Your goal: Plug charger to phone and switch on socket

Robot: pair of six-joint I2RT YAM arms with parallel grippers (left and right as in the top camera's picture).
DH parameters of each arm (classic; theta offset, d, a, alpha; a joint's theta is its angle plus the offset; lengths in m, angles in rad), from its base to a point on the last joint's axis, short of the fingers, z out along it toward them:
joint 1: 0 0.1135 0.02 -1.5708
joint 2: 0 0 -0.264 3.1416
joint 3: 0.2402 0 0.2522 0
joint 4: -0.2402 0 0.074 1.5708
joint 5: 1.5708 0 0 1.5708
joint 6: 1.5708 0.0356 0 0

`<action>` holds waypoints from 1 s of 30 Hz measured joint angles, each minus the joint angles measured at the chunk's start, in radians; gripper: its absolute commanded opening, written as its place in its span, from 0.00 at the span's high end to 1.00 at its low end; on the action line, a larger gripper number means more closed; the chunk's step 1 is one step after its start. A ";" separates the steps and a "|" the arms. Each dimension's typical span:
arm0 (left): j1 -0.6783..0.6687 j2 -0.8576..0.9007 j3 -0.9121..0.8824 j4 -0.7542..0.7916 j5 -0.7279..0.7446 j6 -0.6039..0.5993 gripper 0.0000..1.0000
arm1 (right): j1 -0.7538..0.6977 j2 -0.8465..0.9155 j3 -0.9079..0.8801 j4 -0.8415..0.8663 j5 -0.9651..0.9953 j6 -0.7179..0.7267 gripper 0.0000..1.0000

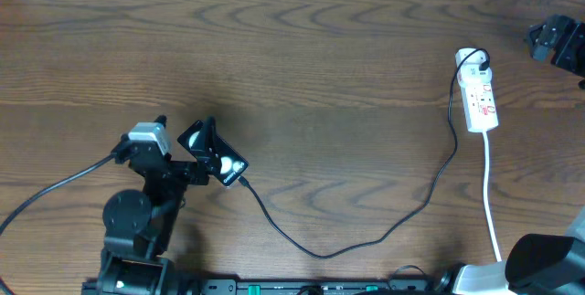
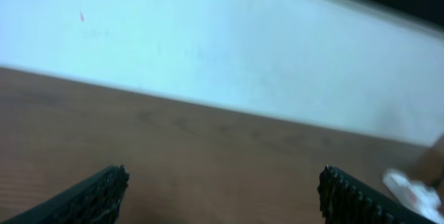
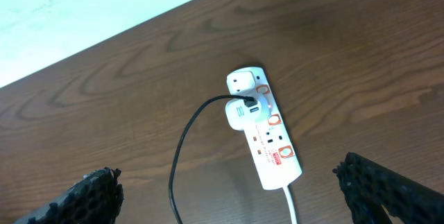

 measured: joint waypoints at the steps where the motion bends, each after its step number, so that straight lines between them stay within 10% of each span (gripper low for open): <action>1: 0.000 -0.014 -0.021 0.036 -0.010 0.000 0.11 | 0.000 0.000 0.000 0.000 0.000 0.000 0.01; 15: 0.085 -0.227 -0.308 0.299 -0.053 0.000 0.11 | 0.000 0.000 0.000 0.000 0.000 0.000 0.01; 30: 0.132 -0.419 -0.428 0.223 -0.056 0.001 0.11 | 0.000 0.000 0.000 0.000 0.000 0.000 0.01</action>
